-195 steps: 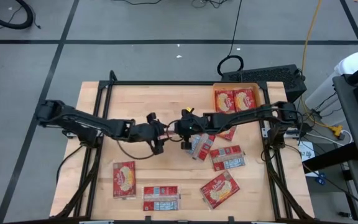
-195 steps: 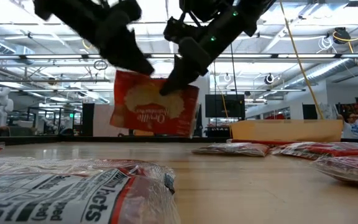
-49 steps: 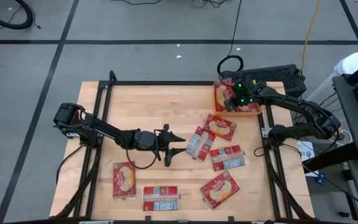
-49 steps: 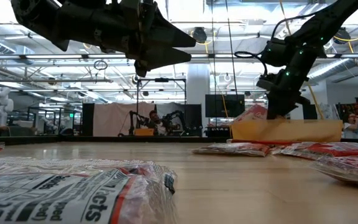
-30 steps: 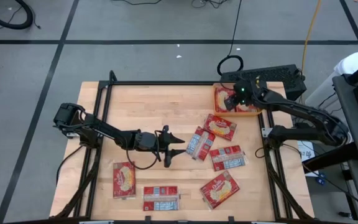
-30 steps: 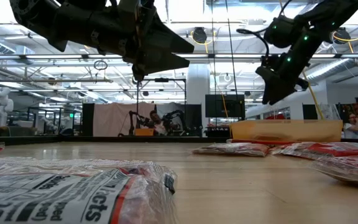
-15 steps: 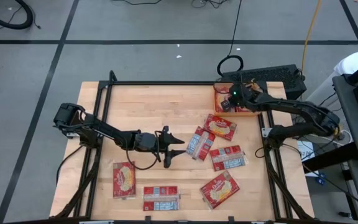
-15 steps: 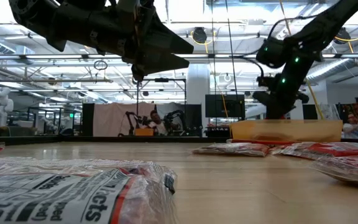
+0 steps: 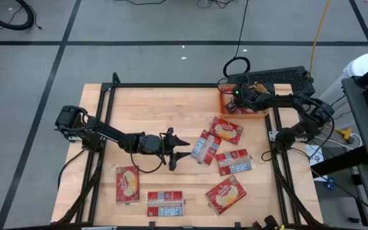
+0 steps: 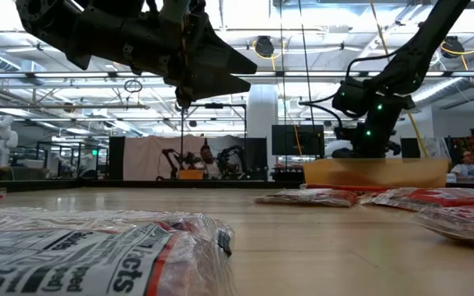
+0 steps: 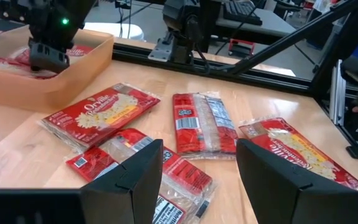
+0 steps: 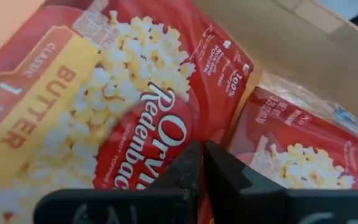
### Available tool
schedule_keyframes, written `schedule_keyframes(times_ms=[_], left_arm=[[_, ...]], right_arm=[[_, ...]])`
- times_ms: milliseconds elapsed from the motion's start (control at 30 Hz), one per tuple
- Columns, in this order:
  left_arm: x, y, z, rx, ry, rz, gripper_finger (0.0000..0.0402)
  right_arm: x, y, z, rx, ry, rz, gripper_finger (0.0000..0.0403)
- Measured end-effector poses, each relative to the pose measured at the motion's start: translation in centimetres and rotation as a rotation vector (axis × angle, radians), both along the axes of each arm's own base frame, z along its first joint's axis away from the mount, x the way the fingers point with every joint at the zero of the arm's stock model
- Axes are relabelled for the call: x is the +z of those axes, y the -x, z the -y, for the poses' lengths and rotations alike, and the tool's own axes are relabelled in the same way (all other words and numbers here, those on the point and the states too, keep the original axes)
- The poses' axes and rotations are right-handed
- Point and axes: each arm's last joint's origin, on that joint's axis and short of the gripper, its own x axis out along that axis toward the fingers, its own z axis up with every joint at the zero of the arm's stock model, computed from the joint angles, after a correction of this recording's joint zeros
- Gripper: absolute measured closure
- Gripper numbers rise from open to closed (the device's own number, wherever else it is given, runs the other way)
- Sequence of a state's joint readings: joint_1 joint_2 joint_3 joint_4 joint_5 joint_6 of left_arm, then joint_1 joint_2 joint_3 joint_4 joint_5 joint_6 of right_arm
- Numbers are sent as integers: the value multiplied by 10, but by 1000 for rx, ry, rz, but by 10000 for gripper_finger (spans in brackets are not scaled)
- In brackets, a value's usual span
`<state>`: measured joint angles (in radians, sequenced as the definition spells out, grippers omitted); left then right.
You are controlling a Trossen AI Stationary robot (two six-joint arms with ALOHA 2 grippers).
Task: Sort popcorn bags into baskets
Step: Put the red popcorn bag into the orange bin
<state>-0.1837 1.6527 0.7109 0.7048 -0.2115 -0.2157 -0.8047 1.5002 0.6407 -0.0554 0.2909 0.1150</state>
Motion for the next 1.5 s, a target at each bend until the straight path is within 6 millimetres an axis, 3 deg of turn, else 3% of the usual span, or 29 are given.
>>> schedule_keyframes(times_ms=[267,433,600,833,1000,1167,1267,1500], left_arm=[[-1,1,4,-11,5,-7,195],[-1,1,6,-16,4,-9,195],[-8,4,9,-20,9,-84,195],[-23,17,32,-12,-42,-243,195],[-35,27,51,8,-111,-320,195],[-52,27,67,-21,-268,-324,194],[-63,18,70,-24,-337,-308,194],[-75,-27,70,-44,-521,-332,193]], right_arm=[[22,-6,-8,49,76,82,390],[46,-13,-27,115,130,162,390],[64,-24,-61,230,101,264,390],[77,-54,-127,742,5,421,390],[72,-64,-168,871,52,547,390],[57,-57,-198,924,113,701,390],[44,-47,-212,910,116,728,390],[21,-26,-231,834,74,706,390]])
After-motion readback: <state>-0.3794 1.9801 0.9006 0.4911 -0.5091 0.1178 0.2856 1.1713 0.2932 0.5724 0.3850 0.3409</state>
